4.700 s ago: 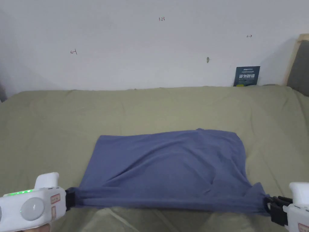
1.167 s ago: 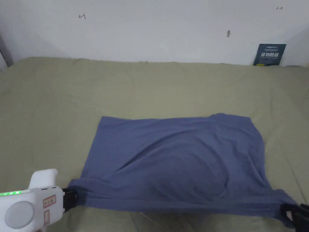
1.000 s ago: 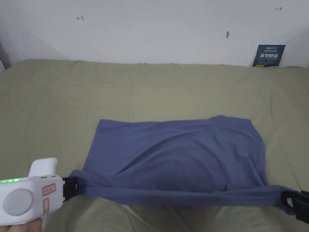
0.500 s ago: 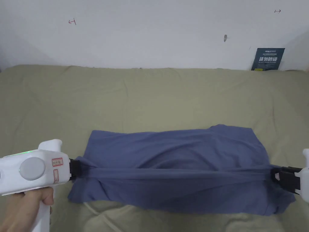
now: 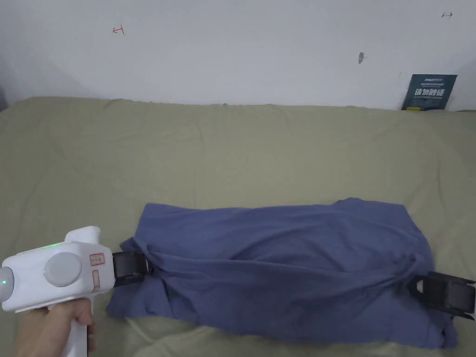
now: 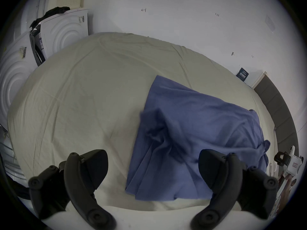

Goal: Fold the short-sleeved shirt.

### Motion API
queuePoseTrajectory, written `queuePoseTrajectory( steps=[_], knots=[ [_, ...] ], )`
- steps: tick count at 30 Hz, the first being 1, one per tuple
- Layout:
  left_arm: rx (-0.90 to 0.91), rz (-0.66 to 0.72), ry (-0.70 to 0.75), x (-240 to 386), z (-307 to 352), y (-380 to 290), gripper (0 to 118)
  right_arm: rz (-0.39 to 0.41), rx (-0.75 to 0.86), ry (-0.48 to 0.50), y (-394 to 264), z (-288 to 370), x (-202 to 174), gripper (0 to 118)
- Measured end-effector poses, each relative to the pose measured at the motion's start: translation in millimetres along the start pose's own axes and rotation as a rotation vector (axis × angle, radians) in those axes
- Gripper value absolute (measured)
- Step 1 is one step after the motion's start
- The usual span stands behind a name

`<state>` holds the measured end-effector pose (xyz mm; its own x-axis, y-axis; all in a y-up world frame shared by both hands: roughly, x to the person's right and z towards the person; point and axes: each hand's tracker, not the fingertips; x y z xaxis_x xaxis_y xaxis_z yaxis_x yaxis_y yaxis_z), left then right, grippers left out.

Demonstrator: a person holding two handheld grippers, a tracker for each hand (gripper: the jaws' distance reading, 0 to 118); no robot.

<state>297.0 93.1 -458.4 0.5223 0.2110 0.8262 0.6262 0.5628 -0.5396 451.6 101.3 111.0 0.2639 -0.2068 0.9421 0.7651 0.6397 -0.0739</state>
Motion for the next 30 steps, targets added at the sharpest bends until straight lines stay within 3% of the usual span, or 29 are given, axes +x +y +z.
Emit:
queuePoseTrajectory(
  steps=[4, 6, 7, 8, 9, 12, 15, 16, 17, 18, 19, 20, 24, 25, 27, 28, 29, 30],
  knots=[
    [-0.015, -0.023, 0.029, -27, 8, -15, 111, 0.011, -0.031, 0.008, -29, 16, 2, 118],
    [-0.027, -0.022, 0.022, -37, 14, -26, 103, 0.017, -0.034, 0.016, -44, 25, 2, 113],
    [-0.040, -0.025, 0.011, -38, 16, -30, 78, 0.026, -0.022, -0.002, -51, 29, 1, 85],
    [-0.057, -0.043, 0.006, -39, 16, -33, 35, 0.026, -0.013, -0.015, -56, 32, 0, 39],
    [-0.076, -0.054, 0.008, -39, 17, -41, 0, 0.058, 0.035, -0.059, -62, 33, -2, 0],
    [-0.046, -0.071, 0.011, -28, 24, -42, 0, 0.048, -0.010, -0.002, -71, 39, -4, 0],
    [-0.060, -0.059, -0.028, -23, 18, -31, 0, 0.061, -0.008, -0.013, -70, 37, -8, 0],
    [-0.069, -0.055, -0.036, -20, 14, -27, 28, 0.062, -0.010, -0.010, -67, 37, -5, 0],
    [-0.081, -0.055, -0.021, -16, 9, -25, 79, 0.061, -0.011, -0.010, -67, 35, -5, 0],
    [-0.124, -0.076, 0.019, -13, -1, -23, 118, 0.063, -0.019, -0.004, -65, 32, -3, 0],
    [-0.079, -0.020, -0.005, -10, -6, -27, 115, 0.065, -0.025, -0.001, -65, 30, -2, 0],
    [-0.076, -0.073, 0.005, -8, -14, -20, 114, 0.069, -0.022, -0.007, -64, 31, -4, 0],
    [-0.159, -0.051, 0.035, -2, -34, -13, 111, 0.072, -0.031, -0.016, -59, 24, 3, 0],
    [-0.182, -0.063, 0.069, -1, -38, -15, 101, 0.072, -0.033, -0.017, -58, 23, 5, 0],
    [-0.196, -0.072, 0.066, -1, -41, -21, 68, 0.068, -0.033, -0.025, -56, 21, 9, 0],
    [-0.182, -0.161, 0.156, 3, -35, -22, 30, 0.066, -0.037, -0.022, -56, 14, 19, 0],
    [-0.138, -0.215, 0.120, 3, -27, -23, 1, 0.065, -0.037, -0.024, -54, 13, 21, 0],
    [-0.127, -0.210, 0.029, -1, -23, -22, 1, 0.066, -0.033, -0.027, -53, 12, 24, 0]
  ],
)
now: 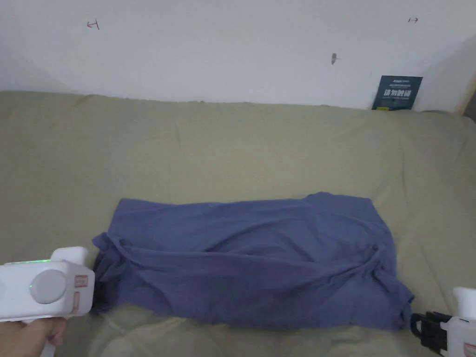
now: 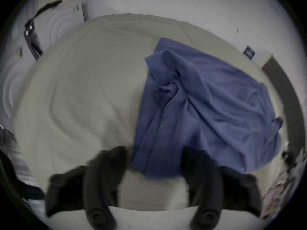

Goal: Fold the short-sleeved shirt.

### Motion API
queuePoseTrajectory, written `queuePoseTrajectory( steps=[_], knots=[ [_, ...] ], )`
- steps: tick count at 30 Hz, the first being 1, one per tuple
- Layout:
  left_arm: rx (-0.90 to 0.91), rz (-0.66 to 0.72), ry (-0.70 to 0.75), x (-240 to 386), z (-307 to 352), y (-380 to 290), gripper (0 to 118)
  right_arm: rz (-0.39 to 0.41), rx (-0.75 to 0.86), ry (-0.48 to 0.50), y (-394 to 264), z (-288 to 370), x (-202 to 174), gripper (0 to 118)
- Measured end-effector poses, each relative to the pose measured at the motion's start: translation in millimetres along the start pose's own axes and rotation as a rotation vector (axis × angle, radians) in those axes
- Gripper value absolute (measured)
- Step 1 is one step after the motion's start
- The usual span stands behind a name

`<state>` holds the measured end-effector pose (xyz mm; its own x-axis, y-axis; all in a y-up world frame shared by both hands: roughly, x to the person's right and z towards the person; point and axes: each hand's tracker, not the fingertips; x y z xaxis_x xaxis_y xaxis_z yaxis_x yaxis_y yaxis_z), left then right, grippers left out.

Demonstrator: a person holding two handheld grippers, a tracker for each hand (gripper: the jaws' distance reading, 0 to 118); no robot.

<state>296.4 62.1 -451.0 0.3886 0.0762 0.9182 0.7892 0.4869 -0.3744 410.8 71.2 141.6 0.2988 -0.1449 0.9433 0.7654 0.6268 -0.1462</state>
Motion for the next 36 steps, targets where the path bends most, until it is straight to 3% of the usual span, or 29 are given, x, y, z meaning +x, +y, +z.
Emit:
queuePoseTrajectory(
  steps=[4, 5, 6, 7, 8, 12, 13, 15, 16, 19, 27, 33, 36],
  knots=[
    [-0.028, 0.066, -0.019, -8, 2, 3, 1, -0.014, 0.012, -0.003, 8, -4, 1, 1],
    [-0.027, 0.069, -0.014, -8, 1, 6, 1, -0.030, 0.014, -0.002, 11, -6, 3, 15],
    [-0.026, 0.079, -0.016, -10, 1, 7, 1, -0.045, 0.002, 0.007, 12, -9, -1, 49],
    [-0.030, 0.091, -0.023, -11, 1, 9, 1, -0.063, -0.045, 0.038, 14, -17, 1, 108],
    [-0.030, 0.089, -0.018, -12, 0, 10, 1, -0.080, -0.045, 0.024, 12, -23, 3, 118],
    [-0.023, 0.078, -0.008, -6, 2, 8, 1, -0.042, -0.157, 0.015, 19, -50, -10, 117],
    [-0.025, 0.080, -0.007, -6, 3, 7, 1, -0.033, -0.141, 0.021, 20, -53, -11, 100],
    [-0.031, 0.085, -0.007, -6, 2, 6, 1, 0.021, -0.148, 0.009, 26, -52, -11, 20],
    [-0.032, 0.085, -0.013, -4, 4, 4, 1, 0.023, -0.129, 0.026, 24, -48, -15, 13],
    [-0.028, 0.077, -0.013, 0, 13, -1, 1, 0.075, -0.105, 0.002, 23, -33, -24, 13],
    [-0.014, 0.080, -0.013, -14, 34, -1, 1, 0.037, -0.070, 0.020, 19, 10, -11, 12],
    [-0.018, 0.098, -0.026, -28, 62, -37, 1, 0.019, -0.075, 0.047, -14, 46, -7, 12],
    [-0.021, 0.108, -0.028, -35, 75, -66, 1, 0.009, -0.083, 0.044, -46, 66, -23, 13]
  ],
)
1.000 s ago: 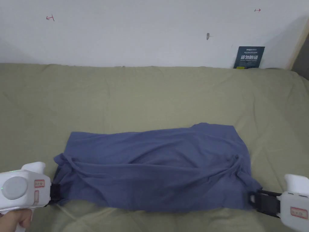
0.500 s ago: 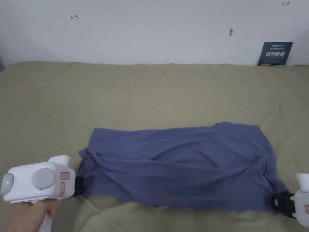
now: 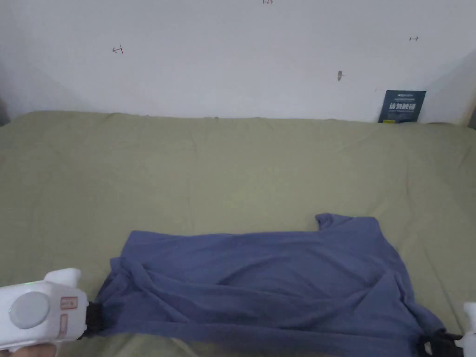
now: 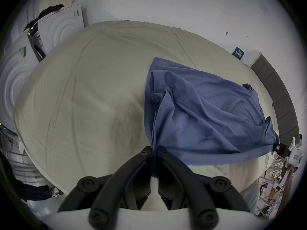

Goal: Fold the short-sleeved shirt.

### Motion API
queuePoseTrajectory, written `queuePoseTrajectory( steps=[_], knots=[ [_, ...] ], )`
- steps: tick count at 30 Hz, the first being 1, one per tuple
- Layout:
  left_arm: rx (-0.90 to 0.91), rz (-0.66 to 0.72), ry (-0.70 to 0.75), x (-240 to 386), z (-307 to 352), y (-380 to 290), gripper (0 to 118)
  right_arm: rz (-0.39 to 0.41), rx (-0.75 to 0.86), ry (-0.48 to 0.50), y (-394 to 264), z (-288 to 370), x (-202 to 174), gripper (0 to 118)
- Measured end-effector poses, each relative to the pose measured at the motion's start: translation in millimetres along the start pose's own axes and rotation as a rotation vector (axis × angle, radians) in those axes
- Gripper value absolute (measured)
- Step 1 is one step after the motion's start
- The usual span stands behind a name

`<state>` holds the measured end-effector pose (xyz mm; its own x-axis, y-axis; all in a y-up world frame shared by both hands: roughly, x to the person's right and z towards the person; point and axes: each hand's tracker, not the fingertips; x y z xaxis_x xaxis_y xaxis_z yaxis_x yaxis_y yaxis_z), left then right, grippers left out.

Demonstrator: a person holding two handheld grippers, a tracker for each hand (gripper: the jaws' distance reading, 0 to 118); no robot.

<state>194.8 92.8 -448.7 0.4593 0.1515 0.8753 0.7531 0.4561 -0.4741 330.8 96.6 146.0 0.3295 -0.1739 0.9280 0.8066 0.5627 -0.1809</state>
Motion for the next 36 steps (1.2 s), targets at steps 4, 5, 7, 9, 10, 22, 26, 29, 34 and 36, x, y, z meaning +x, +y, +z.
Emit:
queuePoseTrajectory(
  steps=[4, 5, 7, 9, 10, 22, 26, 29, 34, 36],
  knots=[
    [-0.001, 0.044, -0.009, -13, 11, -36, 1, -0.060, -0.024, 0.027, -34, 3, 13, 12],
    [-0.001, 0.046, -0.008, -16, 11, -43, 1, -0.078, -0.024, 0.032, -41, 4, 14, 13],
    [-0.016, 0.061, -0.010, -20, 12, -52, 1, -0.128, -0.036, 0.048, -49, 5, 18, 13],
    [-0.015, 0.100, -0.035, -25, 12, -59, 1, -0.157, -0.038, 0.056, -53, 4, 22, 13],
    [-0.009, 0.125, -0.050, -27, 12, -60, 2, -0.162, -0.039, 0.058, -52, 3, 21, 13],
    [0.202, -0.028, -0.008, -16, 58, -25, 106, -0.009, 0.152, -0.066, -2, 42, -2, 116],
    [0.229, -0.050, -0.039, -1, 50, 13, 67, 0.038, 0.199, -0.109, 21, 41, -20, 83],
    [0.249, -0.066, -0.020, 8, 32, 46, 0, 0.028, 0.203, -0.124, 40, 26, -22, 0],
    [0.162, -0.088, -0.029, 17, -15, 104, 0, 0.039, 0.199, -0.129, 62, 0, -12, 0],
    [0.119, -0.072, -0.017, 19, -39, 118, 72, 0.009, 0.186, -0.110, 68, -9, -7, 0]
  ],
)
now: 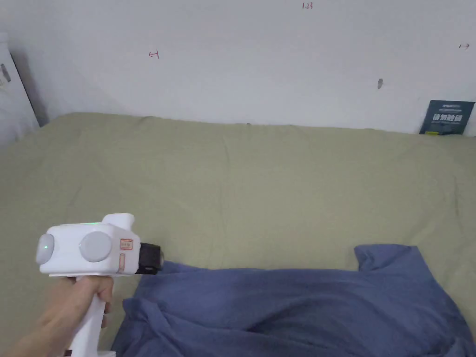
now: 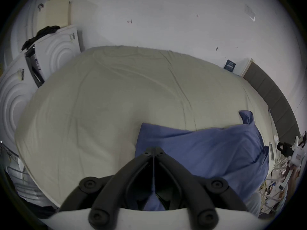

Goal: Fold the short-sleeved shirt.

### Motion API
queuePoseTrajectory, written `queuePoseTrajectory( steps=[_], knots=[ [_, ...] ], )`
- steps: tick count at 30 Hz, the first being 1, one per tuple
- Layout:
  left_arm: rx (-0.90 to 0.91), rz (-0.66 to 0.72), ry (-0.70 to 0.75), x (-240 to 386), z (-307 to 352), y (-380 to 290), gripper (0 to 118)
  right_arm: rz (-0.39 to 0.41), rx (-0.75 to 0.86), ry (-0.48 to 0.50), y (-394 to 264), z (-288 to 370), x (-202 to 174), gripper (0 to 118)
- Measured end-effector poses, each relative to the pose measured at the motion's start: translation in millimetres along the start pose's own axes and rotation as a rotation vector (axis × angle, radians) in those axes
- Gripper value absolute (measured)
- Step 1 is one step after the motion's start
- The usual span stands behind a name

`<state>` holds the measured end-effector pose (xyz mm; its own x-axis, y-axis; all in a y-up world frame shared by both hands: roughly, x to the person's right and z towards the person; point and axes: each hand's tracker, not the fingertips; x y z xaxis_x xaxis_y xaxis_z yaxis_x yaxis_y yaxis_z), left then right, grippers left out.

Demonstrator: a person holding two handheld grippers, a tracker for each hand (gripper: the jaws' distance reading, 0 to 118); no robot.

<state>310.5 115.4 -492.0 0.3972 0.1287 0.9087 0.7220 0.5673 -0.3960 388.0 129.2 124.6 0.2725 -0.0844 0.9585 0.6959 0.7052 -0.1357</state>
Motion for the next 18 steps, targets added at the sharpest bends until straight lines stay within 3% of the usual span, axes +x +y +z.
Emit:
queuePoseTrajectory(
  steps=[1, 2, 3, 8, 9, 10, 11, 12, 13, 18],
  knots=[
    [-0.068, -0.011, -0.005, -2, -20, 7, 118, -0.007, -0.005, -0.001, 1, -6, 2, 0],
    [0.040, -0.055, 0.011, -1, -28, 15, 114, -0.010, -0.008, -0.011, 1, -10, 0, 0],
    [-0.097, -0.031, 0.041, 2, -37, 13, 113, -0.016, -0.015, -0.007, 1, -15, 2, 0],
    [-0.159, -0.081, 0.095, 9, -88, 18, 109, -0.027, -0.056, 0.001, 2, -40, 11, 0],
    [-0.166, -0.091, 0.102, 7, -92, 17, 105, -0.024, -0.064, -0.003, 2, -43, 12, 0],
    [-0.164, -0.093, 0.110, 9, -94, 16, 88, -0.021, -0.070, -0.009, 2, -46, 11, 0],
    [-0.158, -0.094, 0.109, 10, -92, 15, 57, -0.017, -0.073, -0.004, 2, -48, 12, 0],
    [-0.137, -0.067, 0.078, 10, -88, 14, 35, -0.011, -0.084, -0.003, 3, -52, 12, 0],
    [-0.113, -0.056, 0.079, 6, -85, 13, 0, -0.004, -0.086, -0.006, 3, -54, 11, 0],
    [-0.093, -0.043, 0.060, 0, -73, 16, 0, 0.018, -0.090, -0.005, 13, -60, 11, 0]
  ],
)
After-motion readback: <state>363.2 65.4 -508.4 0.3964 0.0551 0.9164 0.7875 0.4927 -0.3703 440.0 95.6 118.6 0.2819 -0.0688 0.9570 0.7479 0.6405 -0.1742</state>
